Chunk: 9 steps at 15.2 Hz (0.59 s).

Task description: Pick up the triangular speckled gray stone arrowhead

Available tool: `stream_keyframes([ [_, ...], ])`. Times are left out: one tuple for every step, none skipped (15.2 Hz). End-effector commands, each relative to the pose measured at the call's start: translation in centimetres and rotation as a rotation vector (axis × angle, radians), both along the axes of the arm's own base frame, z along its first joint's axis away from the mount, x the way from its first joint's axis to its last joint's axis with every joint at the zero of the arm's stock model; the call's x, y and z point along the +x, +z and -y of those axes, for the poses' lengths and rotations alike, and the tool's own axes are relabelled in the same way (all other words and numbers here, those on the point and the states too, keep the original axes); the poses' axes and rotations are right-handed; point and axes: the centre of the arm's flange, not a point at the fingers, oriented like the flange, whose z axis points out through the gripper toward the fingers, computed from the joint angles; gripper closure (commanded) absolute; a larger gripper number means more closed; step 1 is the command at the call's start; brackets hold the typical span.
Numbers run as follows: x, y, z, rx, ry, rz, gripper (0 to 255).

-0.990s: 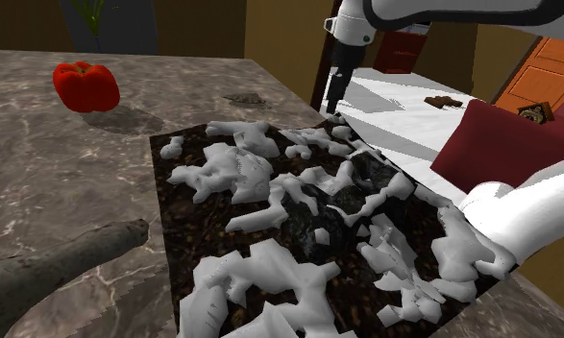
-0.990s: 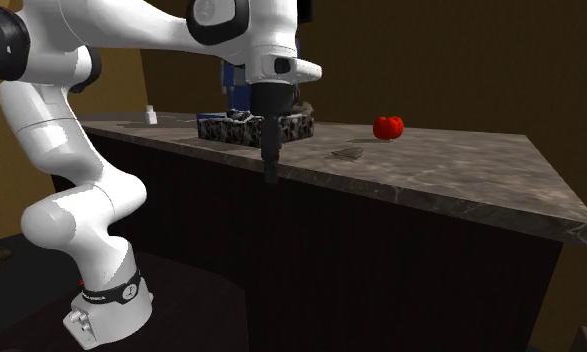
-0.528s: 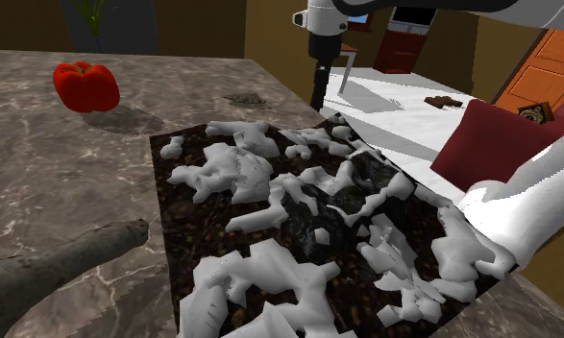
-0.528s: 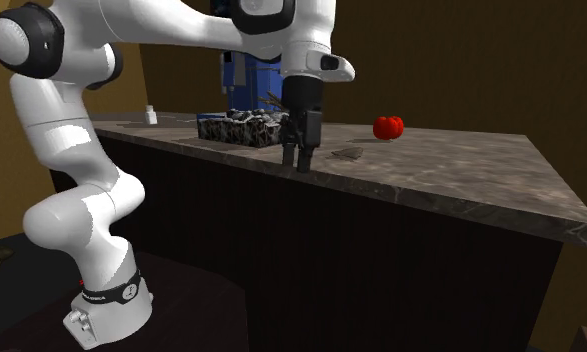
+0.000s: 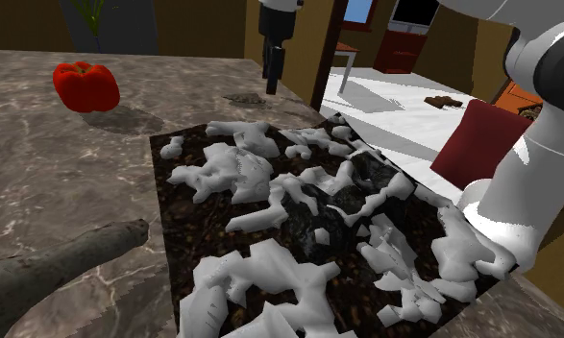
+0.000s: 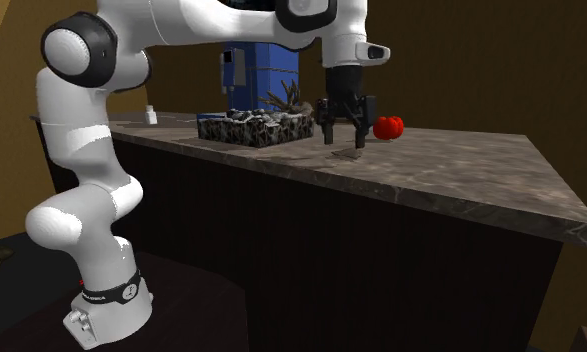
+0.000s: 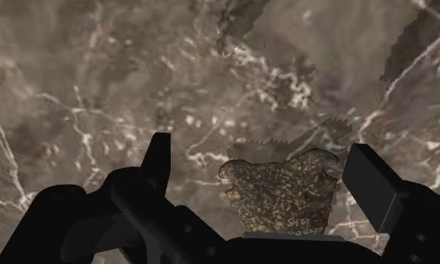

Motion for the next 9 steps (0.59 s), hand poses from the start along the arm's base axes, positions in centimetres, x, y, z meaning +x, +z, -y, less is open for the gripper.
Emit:
stream_keyframes([
  [0.7,0.6,-2.4,0.010,0.080,-0.003,0],
  [0.9,0.9,-3.6,0.015,0.119,-0.004,0],
  [1.1,1.3,-4.8,0.019,0.158,-0.006,0],
  [1.3,1.6,-5.9,0.023,0.197,-0.007,0],
  [1.3,1.6,-6.1,0.024,0.201,-0.007,0],
  [1.3,1.1,-6.1,0.024,0.201,-0.007,0],
  [1.3,0.6,-6.1,0.024,0.201,-0.007,0],
  [1.3,0.0,-6.1,0.024,0.201,-0.007,0],
  [1.3,-0.5,-6.1,0.024,0.201,-0.007,0],
])
